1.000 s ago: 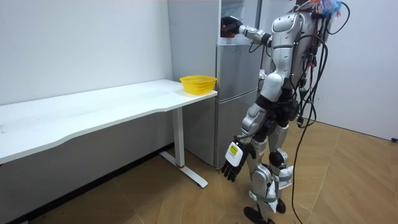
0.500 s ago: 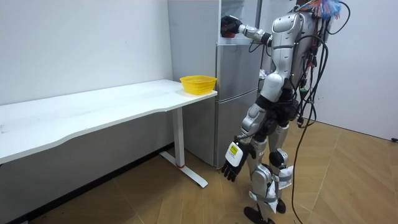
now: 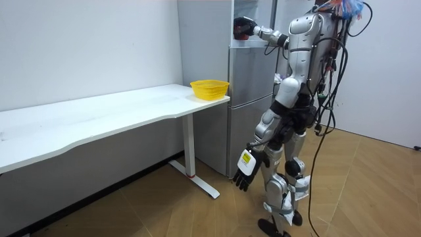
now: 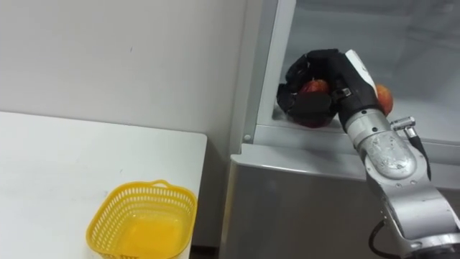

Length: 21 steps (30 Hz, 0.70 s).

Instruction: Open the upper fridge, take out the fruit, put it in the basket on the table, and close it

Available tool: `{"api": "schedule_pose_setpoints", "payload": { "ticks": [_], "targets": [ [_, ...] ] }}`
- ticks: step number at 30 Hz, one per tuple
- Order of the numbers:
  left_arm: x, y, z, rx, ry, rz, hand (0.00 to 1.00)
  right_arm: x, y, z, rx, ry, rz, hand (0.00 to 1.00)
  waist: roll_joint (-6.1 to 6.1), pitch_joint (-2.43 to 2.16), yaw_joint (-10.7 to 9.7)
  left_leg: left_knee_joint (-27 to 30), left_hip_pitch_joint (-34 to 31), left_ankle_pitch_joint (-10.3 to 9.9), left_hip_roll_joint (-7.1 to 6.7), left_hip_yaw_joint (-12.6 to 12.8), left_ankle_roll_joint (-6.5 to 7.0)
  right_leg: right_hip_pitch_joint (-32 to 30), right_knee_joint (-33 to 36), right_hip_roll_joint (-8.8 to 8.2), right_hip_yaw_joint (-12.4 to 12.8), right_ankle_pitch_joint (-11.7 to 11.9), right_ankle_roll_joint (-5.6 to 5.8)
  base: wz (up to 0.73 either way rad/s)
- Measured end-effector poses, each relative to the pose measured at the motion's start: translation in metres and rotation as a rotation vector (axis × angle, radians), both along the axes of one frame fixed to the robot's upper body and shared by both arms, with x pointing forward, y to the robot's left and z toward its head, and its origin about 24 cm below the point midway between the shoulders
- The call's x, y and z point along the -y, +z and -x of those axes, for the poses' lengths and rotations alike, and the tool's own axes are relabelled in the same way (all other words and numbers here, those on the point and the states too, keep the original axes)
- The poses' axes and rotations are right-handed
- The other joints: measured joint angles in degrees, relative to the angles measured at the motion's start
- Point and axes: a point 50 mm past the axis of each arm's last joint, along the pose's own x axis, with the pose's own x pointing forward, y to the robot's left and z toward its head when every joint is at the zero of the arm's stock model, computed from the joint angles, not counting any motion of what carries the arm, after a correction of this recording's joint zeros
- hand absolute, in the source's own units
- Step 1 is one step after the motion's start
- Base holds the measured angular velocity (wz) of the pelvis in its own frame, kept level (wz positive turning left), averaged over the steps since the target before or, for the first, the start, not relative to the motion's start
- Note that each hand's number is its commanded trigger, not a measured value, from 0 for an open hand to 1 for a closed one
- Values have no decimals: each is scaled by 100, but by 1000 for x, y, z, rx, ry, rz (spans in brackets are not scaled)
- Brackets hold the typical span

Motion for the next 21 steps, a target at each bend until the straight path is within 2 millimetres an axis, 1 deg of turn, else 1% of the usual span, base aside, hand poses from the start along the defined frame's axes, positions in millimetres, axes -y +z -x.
{"api": "schedule_pose_setpoints", "payload": {
  "ticks": [8, 18, 21],
  "targets": [
    [0, 0, 0, -3, 2, -5, 0, -1, -1, 0, -8, 1, 4, 0, 37, -22, 3, 19, 3, 0, -1, 0, 0, 5, 0, 0, 0, 0, 0, 0],
    [0, 0, 1, -3, 2, -4, 0, -1, -2, 0, -12, 1, 4, 0, 43, -18, 1, -2, -2, 0, -1, 0, 0, 3, 0, -1, -8, 0, 0, 0],
    [2, -1, 0, -10, -22, 0, 0, -2, -3, -1, -16, 6, 7, 0, 48, -14, 0, -3, -6, 0, -1, 0, 0, 1, 0, -1, -10, 0, 0, 0]
  ]
}}
